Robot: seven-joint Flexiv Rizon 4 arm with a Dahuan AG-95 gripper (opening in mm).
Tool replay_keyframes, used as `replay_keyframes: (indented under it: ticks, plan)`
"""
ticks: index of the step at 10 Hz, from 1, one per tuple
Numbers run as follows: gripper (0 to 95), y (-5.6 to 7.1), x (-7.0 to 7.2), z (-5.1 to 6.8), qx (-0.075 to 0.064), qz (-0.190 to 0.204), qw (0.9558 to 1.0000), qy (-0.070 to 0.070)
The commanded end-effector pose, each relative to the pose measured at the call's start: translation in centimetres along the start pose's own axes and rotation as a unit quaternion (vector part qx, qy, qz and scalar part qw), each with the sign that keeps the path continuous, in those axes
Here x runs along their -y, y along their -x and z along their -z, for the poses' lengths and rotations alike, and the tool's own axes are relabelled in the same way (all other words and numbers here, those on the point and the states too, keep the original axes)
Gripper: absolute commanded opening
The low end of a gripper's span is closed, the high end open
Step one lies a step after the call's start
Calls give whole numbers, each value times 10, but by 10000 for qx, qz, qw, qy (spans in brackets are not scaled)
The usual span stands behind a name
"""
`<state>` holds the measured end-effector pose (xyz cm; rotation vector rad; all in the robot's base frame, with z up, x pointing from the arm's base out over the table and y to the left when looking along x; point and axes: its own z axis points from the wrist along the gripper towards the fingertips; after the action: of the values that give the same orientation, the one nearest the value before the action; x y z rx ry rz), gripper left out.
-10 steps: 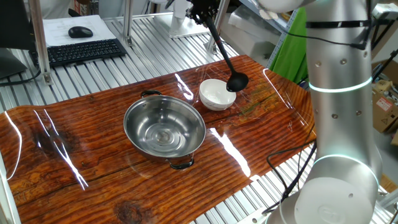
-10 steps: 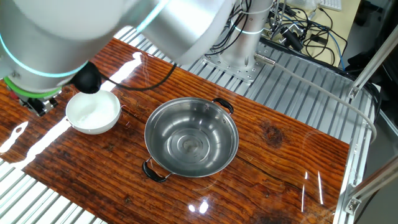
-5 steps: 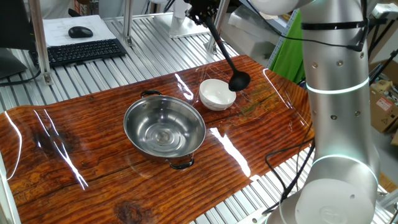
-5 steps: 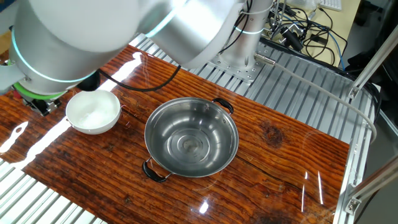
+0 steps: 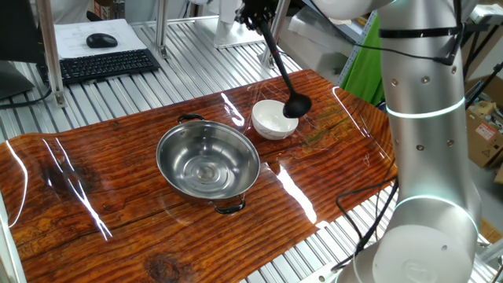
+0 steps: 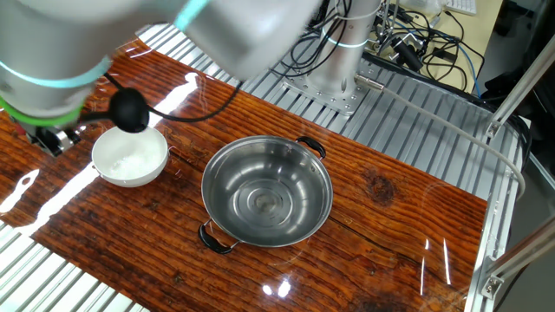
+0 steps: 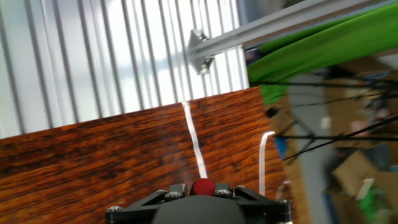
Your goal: Scoop water with a large spoon from one bowl to another
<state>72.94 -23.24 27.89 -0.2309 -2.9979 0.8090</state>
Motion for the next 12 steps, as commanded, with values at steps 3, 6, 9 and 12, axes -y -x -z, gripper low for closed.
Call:
replay_keyframes:
  ticks: [3, 6, 9, 12]
  plan:
    - [0, -13, -18, 5, -510, -389, 9952, 744]
    - [0, -32, -40, 17, -905, -878, 9845, 1217]
    - [0, -52, -58, 32, -1144, -1212, 9743, 1517]
    - [0, -76, -73, 37, -1174, -1451, 9704, 1532]
